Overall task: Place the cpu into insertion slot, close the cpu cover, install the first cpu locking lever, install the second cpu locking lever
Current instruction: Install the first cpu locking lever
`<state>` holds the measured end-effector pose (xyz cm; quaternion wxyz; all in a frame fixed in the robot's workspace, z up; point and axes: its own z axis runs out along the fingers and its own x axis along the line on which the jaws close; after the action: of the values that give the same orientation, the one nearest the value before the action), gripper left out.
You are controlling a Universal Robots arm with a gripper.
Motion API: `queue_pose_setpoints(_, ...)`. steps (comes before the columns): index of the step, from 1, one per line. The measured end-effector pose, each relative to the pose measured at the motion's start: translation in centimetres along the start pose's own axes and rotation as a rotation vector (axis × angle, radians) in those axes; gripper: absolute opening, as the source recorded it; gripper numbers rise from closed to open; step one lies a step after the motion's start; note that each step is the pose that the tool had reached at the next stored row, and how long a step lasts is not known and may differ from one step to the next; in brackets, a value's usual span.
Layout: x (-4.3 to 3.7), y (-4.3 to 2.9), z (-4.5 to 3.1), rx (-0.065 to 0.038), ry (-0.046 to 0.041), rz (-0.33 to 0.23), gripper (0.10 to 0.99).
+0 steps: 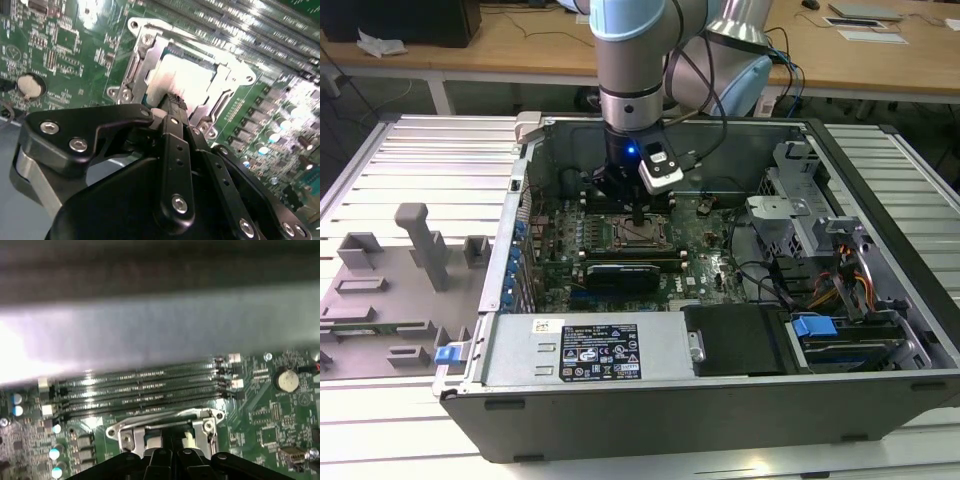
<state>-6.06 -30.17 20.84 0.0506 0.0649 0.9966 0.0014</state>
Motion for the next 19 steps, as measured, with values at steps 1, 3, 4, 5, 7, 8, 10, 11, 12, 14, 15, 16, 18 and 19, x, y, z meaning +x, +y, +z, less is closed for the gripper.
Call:
queue_pose_setpoints(1,-0.06,-0.41,0.01,0.0,0.0002,0.0,0.106)
queue_pose_setpoints(3,-0.12,-0.92,0.01,0.0,0.0005,-0.002,0.106)
queue_pose_setpoints(4,-0.14,-1.0,0.01,-0.001,0.0003,-0.006,0.106)
queue_pose_setpoints(5,-0.14,-1.02,0.01,-0.001,0.0004,-0.014,0.106)
queue_pose_setpoints(7,-0.14,-1.04,0.01,-0.005,0.0008,-0.05,0.106)
queue_pose_setpoints(8,-0.14,-1.04,0.0,-0.006,0.0008,-0.059,0.106)
queue_pose_setpoints(10,-0.19,-1.04,-0.45,-0.007,0.0009,-0.065,0.106)
queue_pose_setpoints(11,-0.23,-1.04,-0.88,-0.006,0.001,-0.065,0.106)
queue_pose_setpoints(12,-0.27,-1.03,-1.29,-0.007,0.0009,-0.065,0.106)
queue_pose_setpoints(14,-0.33,-1.03,-1.87,-0.007,0.0009,-0.065,0.106)
queue_pose_setpoints(15,-0.37,-1.02,-2.25,-0.007,0.0009,-0.065,0.106)
queue_pose_setpoints(16,-0.4,-1.02,-2.53,-0.006,0.001,-0.065,0.106)
queue_pose_setpoints(18,-0.41,-1.02,-2.52,-0.007,0.0008,-0.065,0.106)
queue_pose_setpoints(19,-0.41,-1.02,-2.53,-0.007,0.0008,-0.065,0.106)
